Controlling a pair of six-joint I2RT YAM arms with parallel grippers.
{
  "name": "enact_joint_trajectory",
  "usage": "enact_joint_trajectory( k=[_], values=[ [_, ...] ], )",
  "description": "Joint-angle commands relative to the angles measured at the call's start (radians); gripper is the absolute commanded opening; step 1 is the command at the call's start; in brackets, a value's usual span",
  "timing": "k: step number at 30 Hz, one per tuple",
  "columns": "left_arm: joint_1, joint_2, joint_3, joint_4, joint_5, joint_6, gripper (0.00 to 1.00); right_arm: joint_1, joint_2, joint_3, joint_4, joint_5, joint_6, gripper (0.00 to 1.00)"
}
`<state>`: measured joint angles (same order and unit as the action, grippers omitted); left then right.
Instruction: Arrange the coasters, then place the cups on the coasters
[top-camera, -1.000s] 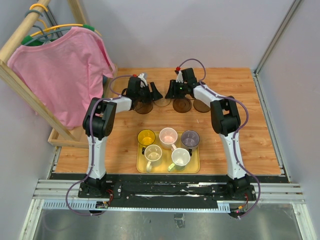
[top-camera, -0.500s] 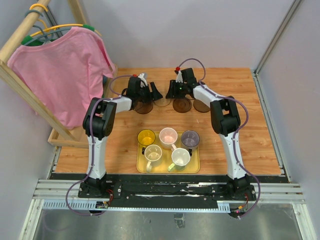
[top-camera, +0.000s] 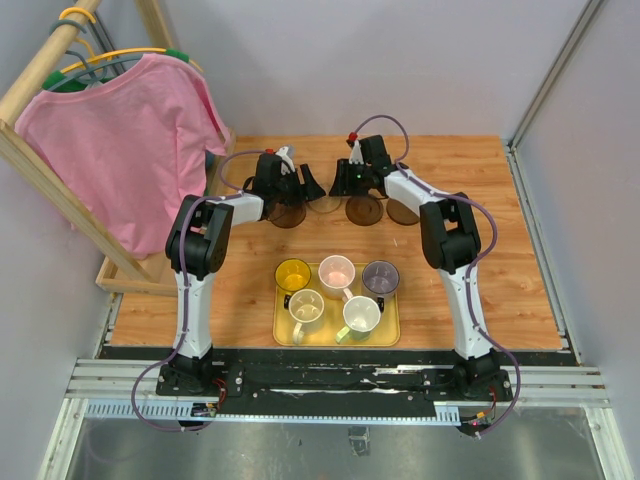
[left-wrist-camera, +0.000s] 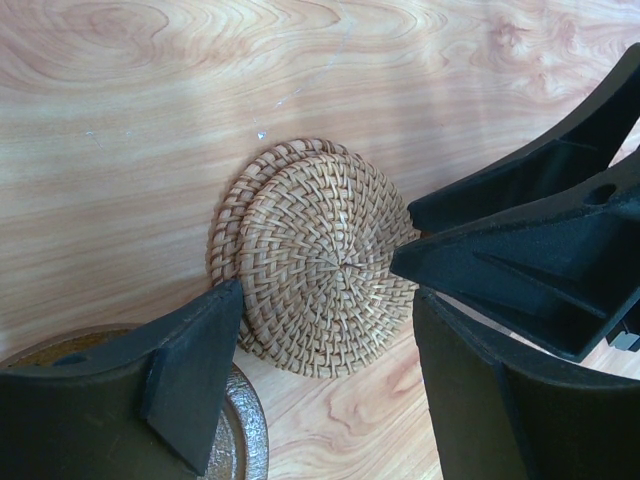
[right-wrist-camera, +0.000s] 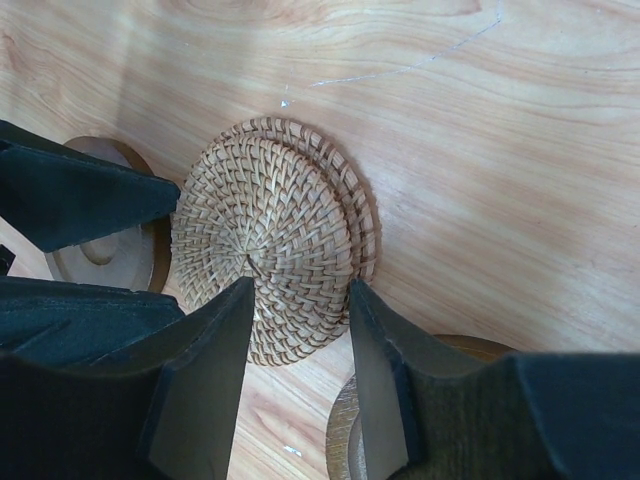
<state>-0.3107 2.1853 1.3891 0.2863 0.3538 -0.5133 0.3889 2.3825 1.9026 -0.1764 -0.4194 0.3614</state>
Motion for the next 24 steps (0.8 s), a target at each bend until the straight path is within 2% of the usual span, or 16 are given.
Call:
enact_joint_trajectory(
  k=[1, 3, 4, 6, 7, 12, 17, 24],
  values=[
    [-0.002, 0.05, 0.004, -0.037, -0.002, 0.006, 0.74, 0.021, -0.045, -0.004, 0.005, -0.007, -0.015, 0.43],
    [-0.002, 0.05, 0.005, -0.038, -0.002, 0.006, 0.74, 0.021, -0.046, -0.006, 0.009, -0.021, -0.01, 0.39],
    [-0.002, 0.05, 0.005, -0.038, -0.001, 0.005, 0.74, 0.021, -0.046, -0.007, 0.015, -0.038, -0.004, 0.33],
    [-0.001, 0.049, 0.006, -0.037, -0.001, 0.004, 0.74, 0.021, -0.047, -0.013, 0.031, -0.061, 0.012, 0.14],
    [-0.001, 0.05, 0.005, -0.038, -0.001, 0.004, 0.74, 0.021, -0.048, -0.017, 0.04, -0.075, 0.022, 0.08],
    [-0.002, 0.049, 0.005, -0.042, 0.001, 0.007, 0.74, 0.021, -0.05, -0.04, 0.09, -0.143, 0.063, 0.06],
    [-0.001, 0.046, 0.007, -0.047, 0.006, 0.009, 0.74, 0.021, -0.042, -0.054, 0.133, -0.193, 0.099, 0.12],
    [-0.001, 0.048, 0.007, -0.036, 0.023, -0.008, 0.74, 0.021, -0.059, -0.071, 0.111, -0.149, 0.071, 0.2]
  ],
)
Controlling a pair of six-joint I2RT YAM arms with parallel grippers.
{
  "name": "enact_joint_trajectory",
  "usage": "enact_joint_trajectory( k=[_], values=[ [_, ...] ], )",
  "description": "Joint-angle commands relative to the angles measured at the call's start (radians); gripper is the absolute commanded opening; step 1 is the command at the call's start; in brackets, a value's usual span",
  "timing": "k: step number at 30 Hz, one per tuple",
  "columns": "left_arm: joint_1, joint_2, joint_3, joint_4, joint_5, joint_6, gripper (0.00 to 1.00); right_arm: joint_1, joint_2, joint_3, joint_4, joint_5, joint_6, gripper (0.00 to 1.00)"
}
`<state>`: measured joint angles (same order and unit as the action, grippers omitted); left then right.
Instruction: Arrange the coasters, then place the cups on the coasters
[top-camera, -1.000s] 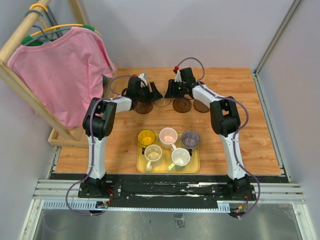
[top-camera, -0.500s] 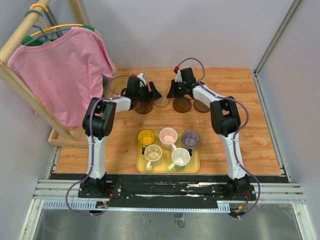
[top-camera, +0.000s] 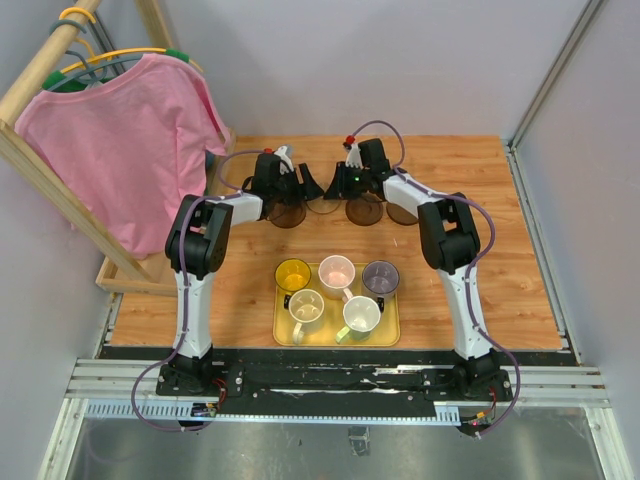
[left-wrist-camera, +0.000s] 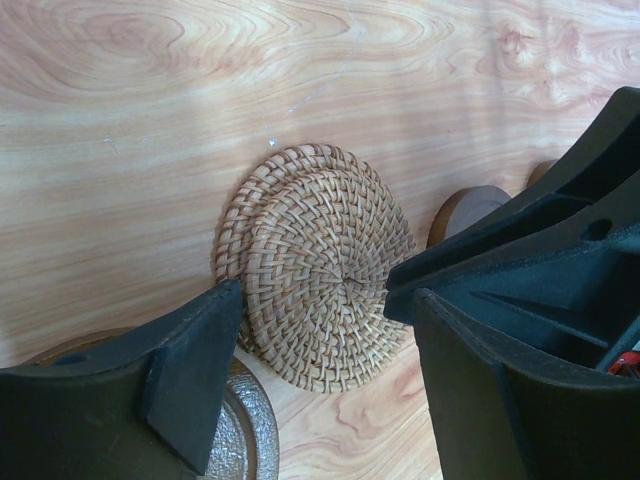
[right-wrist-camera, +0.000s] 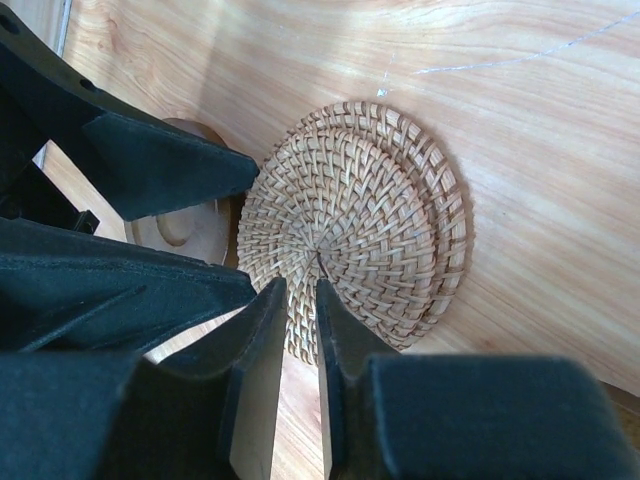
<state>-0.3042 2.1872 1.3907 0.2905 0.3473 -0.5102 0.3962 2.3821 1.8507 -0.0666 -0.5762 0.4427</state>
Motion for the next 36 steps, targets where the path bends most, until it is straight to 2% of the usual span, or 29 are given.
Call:
enact_joint_trajectory(
  k=[1, 8, 15, 25, 36],
  values=[
    [-0.008, 0.046, 0.004, -0.035, 0.036, -0.015, 0.74, 0.013, -0.058, -0.018, -0.009, 0.017, -0.015, 0.21],
    [-0.008, 0.054, -0.004, -0.026, 0.053, -0.033, 0.71, 0.012, -0.044, -0.025, -0.057, 0.086, -0.031, 0.23],
    [-0.008, 0.053, -0.007, -0.01, 0.086, -0.049, 0.65, 0.012, -0.034, -0.021, -0.058, 0.082, -0.029, 0.23],
    [-0.008, 0.048, -0.017, 0.063, 0.17, -0.1, 0.42, 0.011, -0.02, -0.022, -0.059, 0.078, -0.027, 0.23],
    [-0.007, 0.066, -0.029, 0.18, 0.25, -0.192, 0.42, 0.003, -0.001, -0.023, -0.058, 0.071, -0.02, 0.22]
  ],
)
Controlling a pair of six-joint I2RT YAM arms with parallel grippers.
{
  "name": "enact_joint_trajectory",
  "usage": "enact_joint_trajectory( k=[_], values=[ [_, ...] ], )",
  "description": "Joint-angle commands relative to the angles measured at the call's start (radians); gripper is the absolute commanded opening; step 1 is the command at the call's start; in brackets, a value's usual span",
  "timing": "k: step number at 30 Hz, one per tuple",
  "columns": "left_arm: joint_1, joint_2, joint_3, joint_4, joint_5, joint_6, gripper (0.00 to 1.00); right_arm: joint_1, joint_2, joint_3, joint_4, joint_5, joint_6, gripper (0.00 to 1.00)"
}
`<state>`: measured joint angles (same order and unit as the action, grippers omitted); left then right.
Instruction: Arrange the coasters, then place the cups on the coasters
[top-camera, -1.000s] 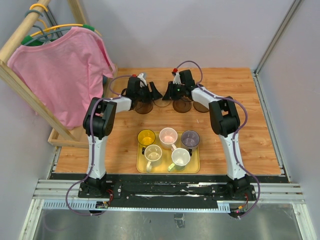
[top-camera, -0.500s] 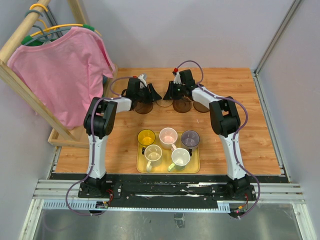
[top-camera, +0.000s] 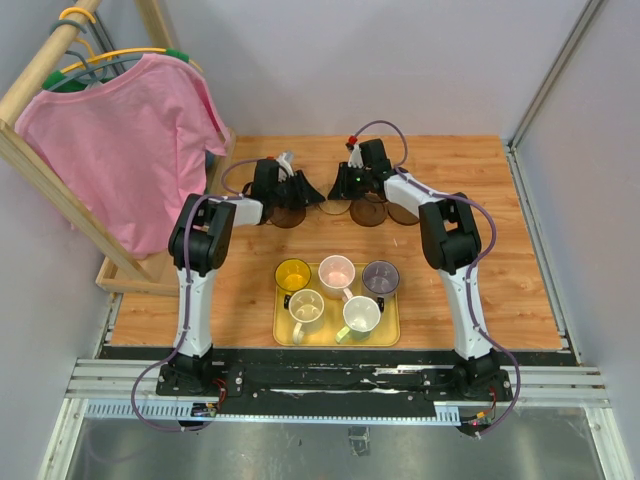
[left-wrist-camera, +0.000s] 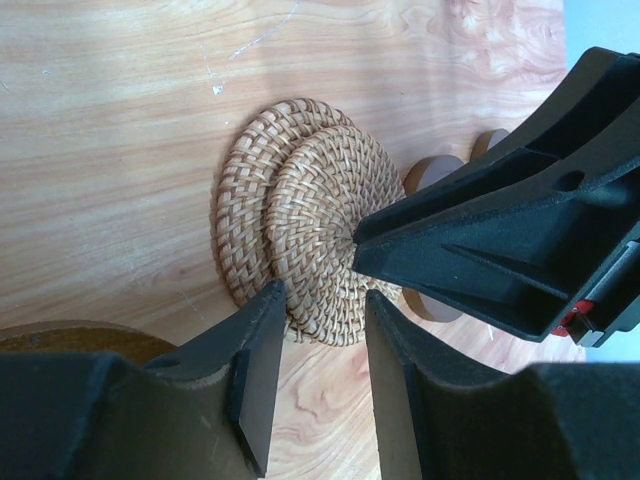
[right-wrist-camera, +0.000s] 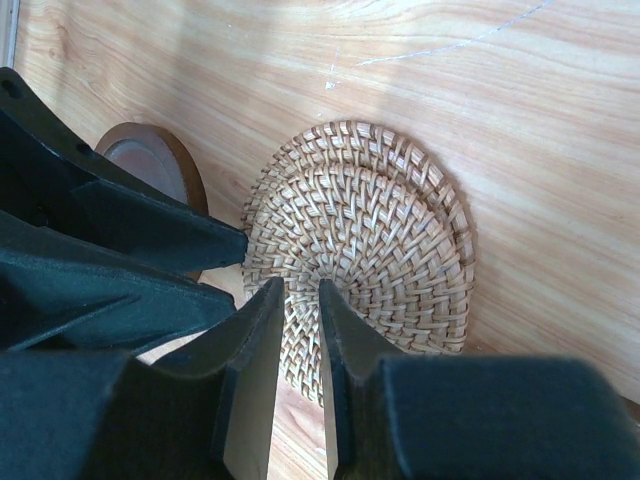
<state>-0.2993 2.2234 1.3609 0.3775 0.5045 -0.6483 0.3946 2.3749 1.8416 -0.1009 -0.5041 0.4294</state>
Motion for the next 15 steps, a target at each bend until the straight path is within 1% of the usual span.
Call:
enact_joint_trajectory(
  k=[1, 5, 9, 15],
  values=[
    [-0.011, 0.034, 0.003, 0.094, 0.095, -0.057, 0.42, 0.002, 0.003, -0.013, -0.026, 0.001, -0.009, 0.22],
    [-0.012, 0.042, 0.009, 0.095, 0.1, -0.061, 0.44, -0.008, -0.017, -0.013, -0.029, 0.007, -0.022, 0.24],
    [-0.012, 0.043, 0.01, 0.089, 0.094, -0.056, 0.45, -0.021, -0.055, -0.011, -0.03, 0.017, -0.046, 0.33],
    [-0.011, 0.047, 0.015, 0.064, 0.08, -0.043, 0.45, -0.04, -0.113, -0.014, -0.028, 0.052, -0.067, 0.41]
  ],
)
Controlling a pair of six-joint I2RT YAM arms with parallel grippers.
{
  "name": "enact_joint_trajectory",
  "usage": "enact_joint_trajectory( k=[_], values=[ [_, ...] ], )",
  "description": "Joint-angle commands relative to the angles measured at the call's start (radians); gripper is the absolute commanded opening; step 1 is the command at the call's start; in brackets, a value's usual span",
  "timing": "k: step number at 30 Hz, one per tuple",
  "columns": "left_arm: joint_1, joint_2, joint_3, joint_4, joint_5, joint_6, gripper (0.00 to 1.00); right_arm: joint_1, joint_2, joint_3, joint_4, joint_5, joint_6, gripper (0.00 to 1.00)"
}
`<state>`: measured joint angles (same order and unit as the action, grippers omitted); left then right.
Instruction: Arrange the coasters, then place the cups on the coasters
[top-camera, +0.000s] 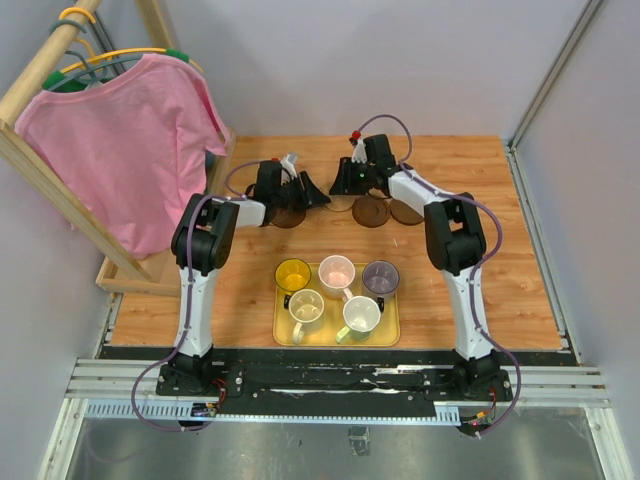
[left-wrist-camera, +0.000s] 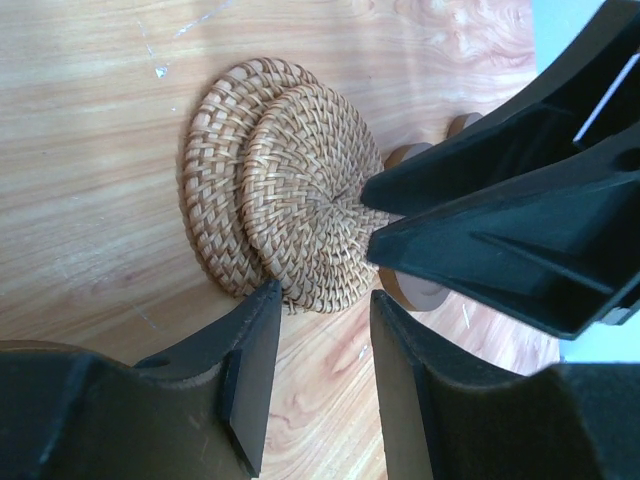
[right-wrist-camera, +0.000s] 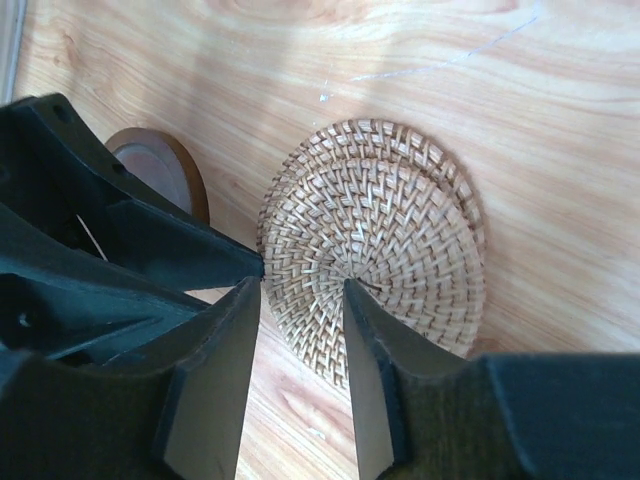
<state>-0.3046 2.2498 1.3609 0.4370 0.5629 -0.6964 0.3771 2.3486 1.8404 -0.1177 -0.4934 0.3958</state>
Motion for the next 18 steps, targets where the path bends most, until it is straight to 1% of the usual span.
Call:
enact_joint_trajectory(
  k=[1, 4, 8, 18],
  values=[
    [-0.007, 0.02, 0.015, -0.001, 0.02, 0.008, 0.45, -0.027, -0.094, -0.016, -0.013, 0.054, -0.035, 0.42],
    [-0.007, 0.016, 0.014, -0.014, 0.013, 0.016, 0.45, -0.051, -0.098, -0.022, -0.028, 0.084, -0.027, 0.44],
    [-0.006, 0.013, 0.015, -0.029, 0.001, 0.026, 0.46, -0.092, -0.088, -0.038, -0.023, 0.077, 0.0, 0.43],
    [-0.006, 0.029, 0.036, -0.062, -0.012, 0.032, 0.47, -0.154, -0.017, -0.024, 0.037, -0.062, 0.058, 0.34]
  ],
)
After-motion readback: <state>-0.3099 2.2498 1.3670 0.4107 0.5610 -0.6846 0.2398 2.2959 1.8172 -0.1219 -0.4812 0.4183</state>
